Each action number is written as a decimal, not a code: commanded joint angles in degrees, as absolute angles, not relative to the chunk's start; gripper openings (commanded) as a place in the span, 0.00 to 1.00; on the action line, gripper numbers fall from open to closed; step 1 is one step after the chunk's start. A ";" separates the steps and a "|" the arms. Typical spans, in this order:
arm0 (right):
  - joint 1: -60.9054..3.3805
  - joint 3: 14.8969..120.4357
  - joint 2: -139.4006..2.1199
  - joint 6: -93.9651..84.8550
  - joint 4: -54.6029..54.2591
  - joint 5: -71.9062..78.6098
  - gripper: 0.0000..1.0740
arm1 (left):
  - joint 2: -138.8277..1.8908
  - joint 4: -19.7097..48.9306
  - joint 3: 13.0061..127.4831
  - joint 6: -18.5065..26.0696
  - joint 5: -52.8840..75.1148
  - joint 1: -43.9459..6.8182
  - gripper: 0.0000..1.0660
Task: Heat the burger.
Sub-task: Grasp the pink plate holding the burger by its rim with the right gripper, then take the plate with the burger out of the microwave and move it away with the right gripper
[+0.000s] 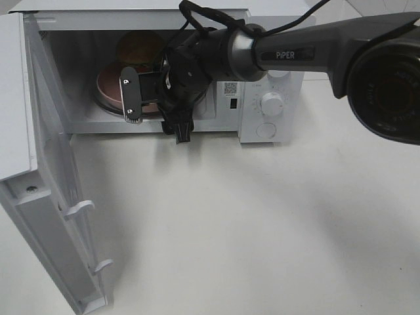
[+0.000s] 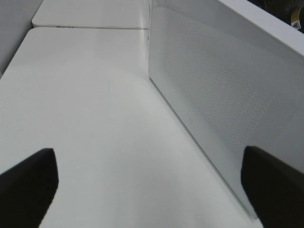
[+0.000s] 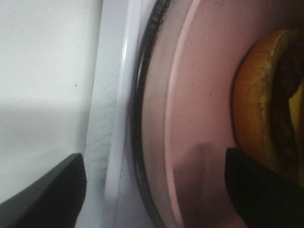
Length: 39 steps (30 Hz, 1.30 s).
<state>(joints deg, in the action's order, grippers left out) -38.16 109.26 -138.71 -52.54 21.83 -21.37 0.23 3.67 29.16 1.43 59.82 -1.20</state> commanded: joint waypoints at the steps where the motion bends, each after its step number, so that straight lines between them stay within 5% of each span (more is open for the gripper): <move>1: -37.24 109.95 -139.17 -52.02 22.00 -21.26 0.71 | 1.26 3.78 28.93 1.26 59.36 -0.92 0.94; 11: -37.24 109.95 -139.52 -52.02 22.00 -20.74 0.57 | 1.26 3.78 28.93 1.26 59.36 -0.92 0.94; 20: -38.22 109.95 -138.94 -52.02 21.66 -21.43 0.00 | 1.26 3.78 28.93 1.26 59.36 -0.92 0.94; 39: -41.37 106.28 -132.58 -55.75 22.00 -25.44 0.00 | 1.26 3.78 28.93 1.26 59.36 -0.92 0.94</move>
<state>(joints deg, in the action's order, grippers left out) -41.02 107.43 -135.73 -54.09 21.08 -27.50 0.23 3.67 29.16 1.43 59.82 -1.20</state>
